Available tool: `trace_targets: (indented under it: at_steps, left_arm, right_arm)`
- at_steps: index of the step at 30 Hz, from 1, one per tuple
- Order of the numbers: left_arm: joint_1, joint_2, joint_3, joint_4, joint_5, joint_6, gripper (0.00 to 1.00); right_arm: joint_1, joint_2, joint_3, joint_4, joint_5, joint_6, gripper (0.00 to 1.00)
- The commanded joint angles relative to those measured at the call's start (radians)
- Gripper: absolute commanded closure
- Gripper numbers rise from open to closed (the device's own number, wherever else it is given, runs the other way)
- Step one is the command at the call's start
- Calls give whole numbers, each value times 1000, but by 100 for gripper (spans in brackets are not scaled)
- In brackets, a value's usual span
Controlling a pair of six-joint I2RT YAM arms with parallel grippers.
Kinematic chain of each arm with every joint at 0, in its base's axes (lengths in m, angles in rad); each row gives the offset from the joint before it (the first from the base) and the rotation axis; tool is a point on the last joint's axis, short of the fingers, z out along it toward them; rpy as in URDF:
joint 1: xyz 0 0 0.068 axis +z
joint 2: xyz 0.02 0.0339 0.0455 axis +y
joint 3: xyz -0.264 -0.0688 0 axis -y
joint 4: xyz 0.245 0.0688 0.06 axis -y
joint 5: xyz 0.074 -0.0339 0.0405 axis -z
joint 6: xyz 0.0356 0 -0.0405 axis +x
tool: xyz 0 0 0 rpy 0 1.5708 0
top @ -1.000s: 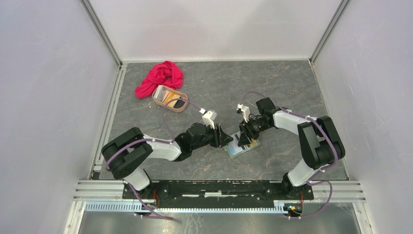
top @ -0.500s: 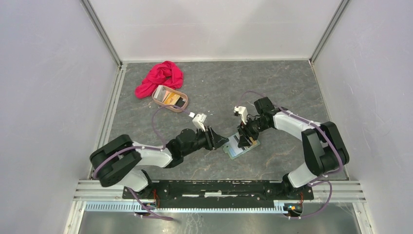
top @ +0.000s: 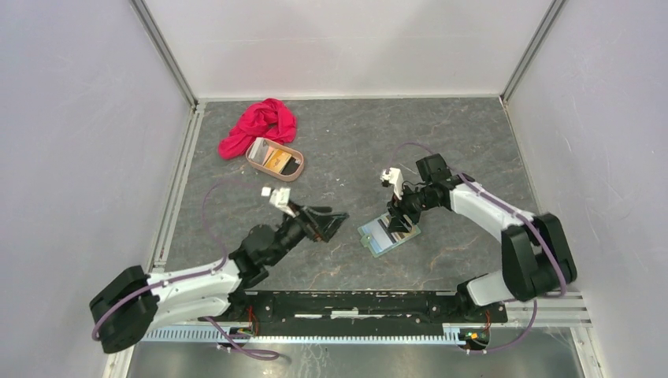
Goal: Put the credit cards into the card holder
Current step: Insert the credit card into the card holder, then turn over the card slot in the card holder.
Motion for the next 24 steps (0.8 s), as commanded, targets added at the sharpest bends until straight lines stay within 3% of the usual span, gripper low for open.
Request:
trace_targets:
  at_steps: [1,6,10,13,17,21,24]
  left_arm:
    - [17,-140,-190,185,-189,-92,0]
    - [25,-272,-91,-148,-143,-67,0]
    - [25,-239,-36,-158,-34,-110,7]
    - [20,-94,32,-138,62,-185,17]
    - [-19,132,99,-24,156,-280,30]
    - [-99,289,166,-9,95,-279,41]
    - [-135,382,208,-23,50,-288,55]
  right_arm:
    - [0,-178,-14,55,-41,-94,37]
    - [0,-404,-140,267,-13,-145,38]
    - [0,-472,-182,227,-130,-332,39]
    - [1,-456,-216,213,-193,-362,41]
    - [2,-422,-293,306,-105,-311,45]
    - [1,-316,-259,287,-67,-154,61]
    - [1,-260,-233,292,15,-80,72]
